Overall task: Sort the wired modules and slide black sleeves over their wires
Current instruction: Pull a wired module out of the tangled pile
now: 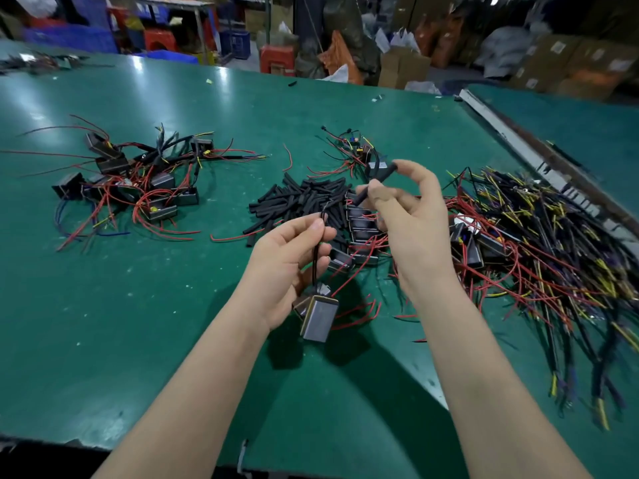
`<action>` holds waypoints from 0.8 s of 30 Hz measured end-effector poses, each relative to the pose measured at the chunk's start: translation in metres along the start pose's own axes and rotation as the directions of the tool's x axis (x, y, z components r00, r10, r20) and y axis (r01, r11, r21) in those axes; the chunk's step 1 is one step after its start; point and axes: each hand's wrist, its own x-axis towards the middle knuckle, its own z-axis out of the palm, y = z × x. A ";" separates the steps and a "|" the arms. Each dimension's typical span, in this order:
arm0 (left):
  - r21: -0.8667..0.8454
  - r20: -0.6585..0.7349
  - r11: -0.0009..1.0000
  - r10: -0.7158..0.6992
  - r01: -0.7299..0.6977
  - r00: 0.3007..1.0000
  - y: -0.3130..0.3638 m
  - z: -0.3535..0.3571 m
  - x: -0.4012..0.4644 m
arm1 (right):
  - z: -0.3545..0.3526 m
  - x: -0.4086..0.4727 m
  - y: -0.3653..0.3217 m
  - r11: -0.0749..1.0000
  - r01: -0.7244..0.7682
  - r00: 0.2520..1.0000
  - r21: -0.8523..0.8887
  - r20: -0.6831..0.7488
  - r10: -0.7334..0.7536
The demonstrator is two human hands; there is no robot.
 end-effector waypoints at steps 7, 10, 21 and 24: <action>0.075 0.052 0.997 0.023 -0.027 0.998 -0.003 0.001 -0.001 | 0.004 -0.003 0.012 0.996 -0.024 0.996 0.082 -0.078 0.031; 0.088 0.061 0.996 0.019 -0.024 0.998 -0.004 0.001 -0.002 | 0.004 -0.004 0.012 0.995 -0.021 0.995 0.102 -0.090 0.030; 0.094 0.052 0.995 0.025 -0.030 0.998 -0.003 -0.002 -0.001 | 0.008 -0.009 0.016 0.997 -0.044 0.995 0.059 -0.090 0.049; 0.122 0.061 0.992 0.032 -0.039 0.998 -0.004 -0.002 -0.001 | 0.008 -0.009 0.017 0.997 -0.047 0.994 0.065 -0.098 0.054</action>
